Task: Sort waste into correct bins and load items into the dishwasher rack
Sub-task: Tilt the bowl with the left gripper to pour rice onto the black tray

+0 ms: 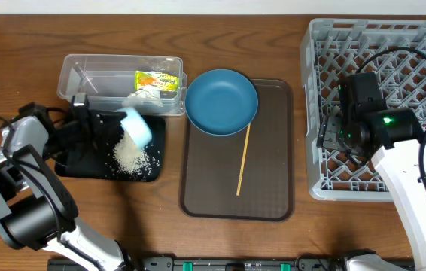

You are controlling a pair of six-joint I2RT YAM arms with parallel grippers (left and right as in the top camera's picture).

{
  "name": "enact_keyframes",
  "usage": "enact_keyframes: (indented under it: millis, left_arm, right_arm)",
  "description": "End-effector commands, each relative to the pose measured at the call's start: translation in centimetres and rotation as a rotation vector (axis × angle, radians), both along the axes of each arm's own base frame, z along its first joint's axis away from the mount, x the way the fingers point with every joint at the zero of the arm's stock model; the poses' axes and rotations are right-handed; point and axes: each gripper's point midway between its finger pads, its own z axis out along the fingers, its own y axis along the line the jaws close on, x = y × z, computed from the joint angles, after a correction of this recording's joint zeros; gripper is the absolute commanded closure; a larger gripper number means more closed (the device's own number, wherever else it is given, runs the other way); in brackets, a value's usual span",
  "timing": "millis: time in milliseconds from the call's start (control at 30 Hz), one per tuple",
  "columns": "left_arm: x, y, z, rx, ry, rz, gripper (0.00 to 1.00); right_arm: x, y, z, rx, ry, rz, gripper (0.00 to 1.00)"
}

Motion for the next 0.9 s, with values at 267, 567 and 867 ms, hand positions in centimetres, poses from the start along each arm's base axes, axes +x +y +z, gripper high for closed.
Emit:
enact_keyframes:
  millis: [267, 567, 867]
  left_arm:
    - [0.18, 0.92, 2.10, -0.116, -0.041, 0.050, 0.94]
    - [0.20, 0.93, 2.10, -0.114, -0.044, 0.050, 0.94]
    - [0.20, 0.93, 2.09, -0.114, -0.044, 0.050, 0.93]
  right_arm:
    - [0.16, -0.25, 0.08, -0.009, 0.001, 0.000, 0.27]
    - [0.15, -0.25, 0.07, -0.009, 0.001, 0.000, 0.27]
    - [0.15, -0.25, 0.07, -0.009, 0.001, 0.000, 0.27]
